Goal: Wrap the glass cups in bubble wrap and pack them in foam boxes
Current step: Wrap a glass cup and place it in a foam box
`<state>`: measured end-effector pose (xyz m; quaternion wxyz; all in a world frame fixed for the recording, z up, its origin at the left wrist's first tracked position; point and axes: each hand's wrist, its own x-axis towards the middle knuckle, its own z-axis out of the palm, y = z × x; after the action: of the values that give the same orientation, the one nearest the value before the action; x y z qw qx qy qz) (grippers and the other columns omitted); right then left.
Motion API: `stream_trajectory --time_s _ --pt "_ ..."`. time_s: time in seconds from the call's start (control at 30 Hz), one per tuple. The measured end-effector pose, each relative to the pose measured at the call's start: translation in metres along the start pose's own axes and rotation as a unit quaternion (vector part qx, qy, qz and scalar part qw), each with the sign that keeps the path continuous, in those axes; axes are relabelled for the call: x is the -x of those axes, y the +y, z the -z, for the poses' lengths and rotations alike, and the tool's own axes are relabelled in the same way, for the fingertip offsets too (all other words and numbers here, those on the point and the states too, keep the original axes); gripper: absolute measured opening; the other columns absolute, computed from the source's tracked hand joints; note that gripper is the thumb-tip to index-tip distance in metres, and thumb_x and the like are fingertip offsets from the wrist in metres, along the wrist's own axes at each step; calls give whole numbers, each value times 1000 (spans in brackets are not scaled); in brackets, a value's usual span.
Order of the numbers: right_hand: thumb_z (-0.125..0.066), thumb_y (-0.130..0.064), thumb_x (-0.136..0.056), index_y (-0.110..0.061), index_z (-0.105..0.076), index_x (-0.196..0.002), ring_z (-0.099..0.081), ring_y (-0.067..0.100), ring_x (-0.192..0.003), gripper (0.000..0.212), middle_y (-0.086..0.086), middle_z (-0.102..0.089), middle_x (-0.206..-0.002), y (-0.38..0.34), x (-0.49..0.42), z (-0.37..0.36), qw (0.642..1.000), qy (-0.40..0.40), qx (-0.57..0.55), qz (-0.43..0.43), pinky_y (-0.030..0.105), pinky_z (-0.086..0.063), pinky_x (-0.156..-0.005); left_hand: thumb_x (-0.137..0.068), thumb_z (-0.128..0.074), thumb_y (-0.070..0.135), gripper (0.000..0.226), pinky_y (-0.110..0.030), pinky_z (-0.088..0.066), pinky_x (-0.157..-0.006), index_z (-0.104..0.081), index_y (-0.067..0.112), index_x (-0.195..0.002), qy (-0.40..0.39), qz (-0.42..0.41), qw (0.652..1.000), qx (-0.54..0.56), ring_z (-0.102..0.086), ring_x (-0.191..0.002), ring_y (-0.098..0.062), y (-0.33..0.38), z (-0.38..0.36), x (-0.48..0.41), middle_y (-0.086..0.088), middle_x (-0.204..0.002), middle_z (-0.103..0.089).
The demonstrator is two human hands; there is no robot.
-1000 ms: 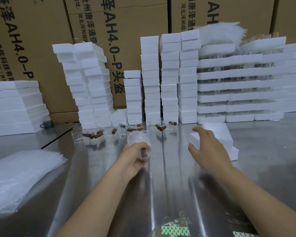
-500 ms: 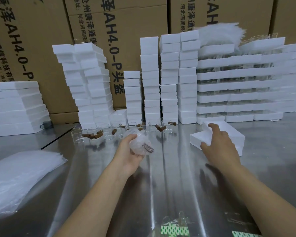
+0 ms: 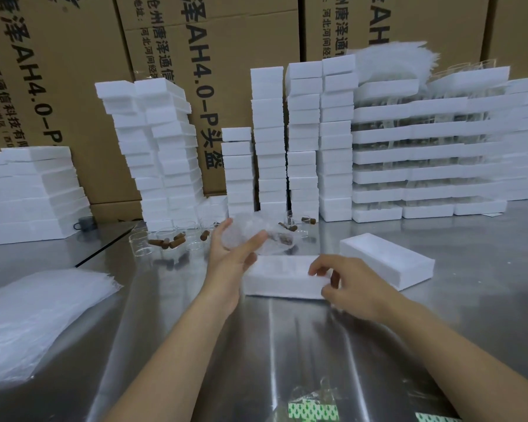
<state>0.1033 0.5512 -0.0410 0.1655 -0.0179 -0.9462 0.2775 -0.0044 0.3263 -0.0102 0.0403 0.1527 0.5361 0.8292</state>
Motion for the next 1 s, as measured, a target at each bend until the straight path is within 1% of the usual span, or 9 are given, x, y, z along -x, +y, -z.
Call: stream_trajectory --time_s 0.07,0.13,0.27,0.33,0.57,0.67,0.73,0.83,1.0 --pt "-57 -33 -78 -51 -59 -106 -64 4 -84 34 -18 -69 -99 -1 1 -5 1000 -25 10 8 32 -57 -82 -59 -106 33 82 -38 -57 -105 -61 55 -124 -6 -52 996 -76 -65 -128 -16 -3 -3 2 7 -145 -61" --pt "-56 -35 -77 -53 -59 -105 -64 6 -84 34 -18 -70 -99 -1 0 -6 999 -25 16 13 33 -58 -81 -65 -104 34 70 -23 -52 -97 -62 56 -117 -8 -90 985 -145 -61 -120 7 -7 -3 2 24 -134 -61" --pt "-56 -35 -77 -55 -58 -103 -64 4 -84 33 -24 -66 -99 0 0 -2 1000 -12 7 12 33 -58 -81 -72 -101 26 66 -7 -47 -84 -65 38 -126 -28 -115 965 -234 -62 -115 6 -18 0 -2 18 -125 -66" --pt "-54 -39 -76 -55 -57 -102 -64 5 -83 31 -22 -66 -99 2 0 -1 1000 -8 3 17 34 -58 -80 -74 -100 24 58 2 -41 -77 -64 42 -116 -38 -120 954 -271 -57 -106 19 -21 1 -1 27 -119 -62" --pt "-55 -75 -88 -60 -38 -128 -64 -1 -71 46 -34 -64 -104 0 -3 -7 997 74 -11 26 32 -54 -75 -78 -97 34 57 -5 -39 -83 -55 51 -114 -63 -120 946 -295 -50 -111 23 -23 -1 3 32 -123 -56" --pt "-56 -80 -87 -61 -34 -141 -60 -2 -71 61 -28 -64 -106 1 -4 -7 994 108 -16 18 29 -52 -77 -71 -95 38 62 -8 -47 -91 -59 45 -120 -83 -144 942 -292 -60 -117 8 -23 -4 7 21 -126 -65" --pt "-54 -79 -88 -55 -49 -133 -56 -4 -69 52 -27 -64 -103 1 -5 -7 995 99 0 20 28 -46 -72 -70 -95 38 67 -21 -51 -100 -58 44 -125 -101 -150 937 -299 -62 -122 -3 -23 -7 9 17 -131 -65" --pt "-46 -74 -89 -44 -61 -95 -59 0 -76 35 -23 -66 -89 -2 -7 -8 995 89 14 42 29 -43 -65 -76 -96 38 68 -14 -48 -95 -55 52 -128 -117 -170 923 -324 -57 -121 9 -24 -8 13 32 -131 -59" --pt "-54 -59 -99 -36 -67 -93 -67 3 -78 28 -18 -73 -81 -3 -9 -11 993 112 -21 24 38 -56 -78 -88 -88 42 62 -13 -47 -98 -57 41 -142 -84 -205 913 -343 -52 -127 10 -25 -12 16 29 -139 -55"
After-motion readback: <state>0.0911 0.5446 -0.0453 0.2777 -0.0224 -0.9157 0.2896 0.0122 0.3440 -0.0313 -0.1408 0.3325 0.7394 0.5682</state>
